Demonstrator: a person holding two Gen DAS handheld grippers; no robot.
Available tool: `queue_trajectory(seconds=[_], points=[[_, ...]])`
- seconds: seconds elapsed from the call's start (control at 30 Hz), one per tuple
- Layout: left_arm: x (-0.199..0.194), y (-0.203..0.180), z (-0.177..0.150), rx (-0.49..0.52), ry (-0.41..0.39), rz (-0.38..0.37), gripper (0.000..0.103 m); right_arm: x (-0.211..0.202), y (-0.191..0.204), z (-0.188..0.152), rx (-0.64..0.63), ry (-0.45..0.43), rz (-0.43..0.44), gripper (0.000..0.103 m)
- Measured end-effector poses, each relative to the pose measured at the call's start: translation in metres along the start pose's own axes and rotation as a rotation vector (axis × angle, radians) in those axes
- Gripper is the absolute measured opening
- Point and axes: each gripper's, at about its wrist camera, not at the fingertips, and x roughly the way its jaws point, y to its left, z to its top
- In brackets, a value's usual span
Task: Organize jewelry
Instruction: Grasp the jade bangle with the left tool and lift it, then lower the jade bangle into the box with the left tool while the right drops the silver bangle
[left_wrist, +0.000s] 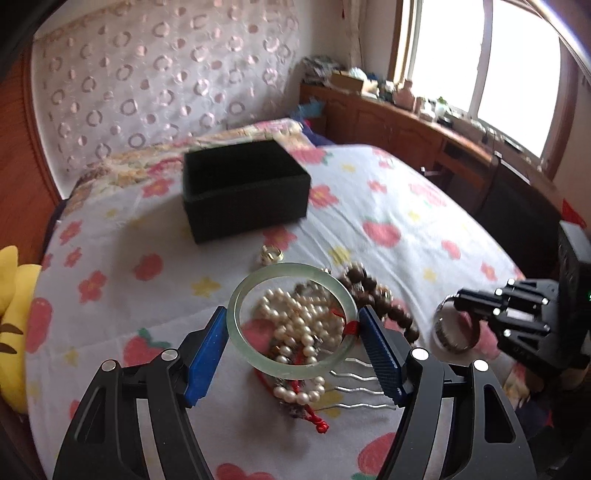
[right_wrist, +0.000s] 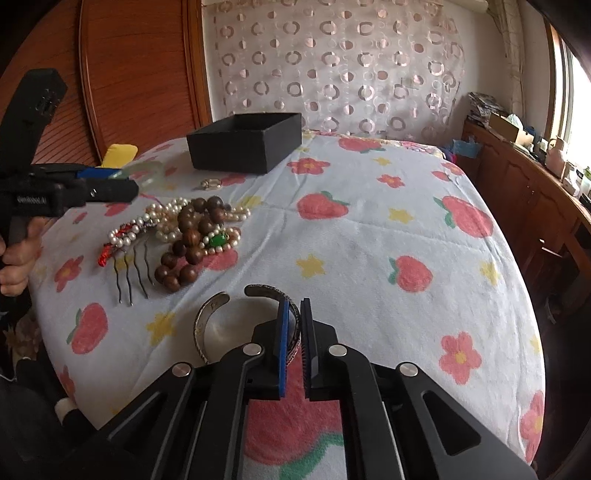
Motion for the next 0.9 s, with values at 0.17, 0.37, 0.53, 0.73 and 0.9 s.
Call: queue_trajectory(seconds=[0.17,0.37,0.53,0.73,0.9], points=[[-0.011,0.007,0.014,-0.007,-0.042,0.020,0.068,-0.006,0.006,0.018,-0.037,-0.048,0.000,0.005],[-0.010,0.017,0.033,-0.024,-0.071,0.017,0.068,-0.010,0.011,0.046,-0.084,-0.094,0.005,0.005],[-0.001,0.021,0.048,-0.017,-0.093,0.026,0.068,-0.006,0.010,0.073,-0.129,-0.121,0.006,0.005],[0.019,0.033,0.071,-0.030,-0.086,0.028,0.068,0.003,0.001,0.100,-0.129,-0.136,0.024,0.005],[0.039,0.041,0.089,-0.024,-0.079,0.029,0.068,0.018,-0.005,0.124,-0.137,-0.148,0.036,0.005]])
